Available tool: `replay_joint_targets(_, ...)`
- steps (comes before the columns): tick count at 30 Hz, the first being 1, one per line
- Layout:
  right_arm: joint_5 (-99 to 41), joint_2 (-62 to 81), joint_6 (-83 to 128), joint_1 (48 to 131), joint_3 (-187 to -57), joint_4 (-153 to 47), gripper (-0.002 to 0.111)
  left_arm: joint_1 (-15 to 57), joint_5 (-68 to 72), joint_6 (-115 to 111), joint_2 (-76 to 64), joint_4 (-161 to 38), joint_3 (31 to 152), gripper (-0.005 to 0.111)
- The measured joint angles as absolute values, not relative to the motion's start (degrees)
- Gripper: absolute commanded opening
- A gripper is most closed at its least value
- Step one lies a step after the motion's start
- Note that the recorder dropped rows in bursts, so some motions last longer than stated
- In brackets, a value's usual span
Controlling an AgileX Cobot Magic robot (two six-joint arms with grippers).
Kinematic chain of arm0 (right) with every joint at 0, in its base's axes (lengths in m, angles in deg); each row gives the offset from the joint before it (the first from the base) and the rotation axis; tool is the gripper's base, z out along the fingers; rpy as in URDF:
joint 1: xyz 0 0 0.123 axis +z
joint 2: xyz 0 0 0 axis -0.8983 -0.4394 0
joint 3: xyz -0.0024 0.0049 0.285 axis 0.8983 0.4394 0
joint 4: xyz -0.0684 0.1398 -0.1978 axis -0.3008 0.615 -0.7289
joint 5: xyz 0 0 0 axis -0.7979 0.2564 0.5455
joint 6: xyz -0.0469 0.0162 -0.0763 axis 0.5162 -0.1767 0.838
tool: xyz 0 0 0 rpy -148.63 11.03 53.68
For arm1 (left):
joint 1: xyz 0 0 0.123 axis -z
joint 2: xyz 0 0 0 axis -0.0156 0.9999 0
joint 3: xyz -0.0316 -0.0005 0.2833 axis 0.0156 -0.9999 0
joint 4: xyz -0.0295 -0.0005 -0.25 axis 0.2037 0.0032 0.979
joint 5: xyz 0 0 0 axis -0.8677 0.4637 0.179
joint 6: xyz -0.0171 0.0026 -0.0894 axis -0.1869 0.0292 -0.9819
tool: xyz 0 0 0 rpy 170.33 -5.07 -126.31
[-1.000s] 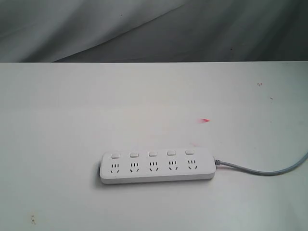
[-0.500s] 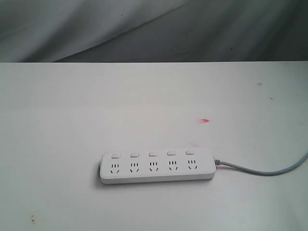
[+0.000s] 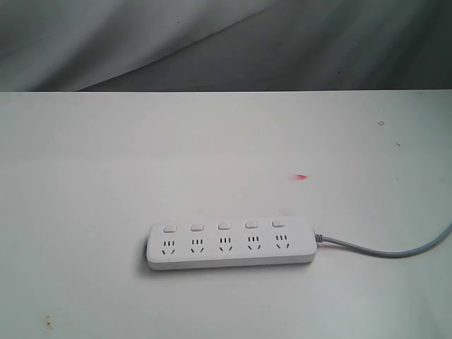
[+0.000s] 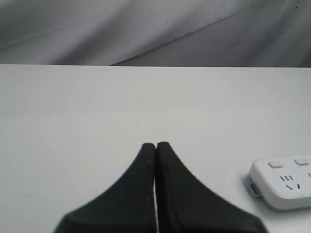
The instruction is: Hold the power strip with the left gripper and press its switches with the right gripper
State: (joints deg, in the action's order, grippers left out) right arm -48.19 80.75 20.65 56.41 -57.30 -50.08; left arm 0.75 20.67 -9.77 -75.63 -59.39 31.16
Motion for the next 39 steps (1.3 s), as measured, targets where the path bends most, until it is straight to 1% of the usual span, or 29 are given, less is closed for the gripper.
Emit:
replay_joint_targets(4, -48.2, 80.8, 20.7, 56.4, -57.3, -50.1, 0.0, 0.7, 22.4, -8.6, -75.6, -59.4, 33.1, 0.0)
replay_joint_targets(12, -48.2, 80.8, 20.7, 56.4, -57.3, -50.1, 0.0, 0.7, 24.8, -7.5, -74.2, -59.7, 43.1, 0.0)
replay_joint_targets(22, -48.2, 80.8, 20.7, 56.4, -57.3, -50.1, 0.0, 0.7, 24.9, -3.4, -53.1, -58.9, 57.9, 0.0)
replay_joint_targets(29, -48.2, 80.8, 20.7, 56.4, -57.3, -50.1, 0.0, 0.7, 26.4, 13.2, -38.9, -48.6, 66.7, 0.0)
replay_joint_targets(39, -48.2, 80.8, 20.7, 56.4, -57.3, -50.1, 0.0, 0.7, 26.5, 44.2, -28.2, -26.2, 68.2, 0.0)
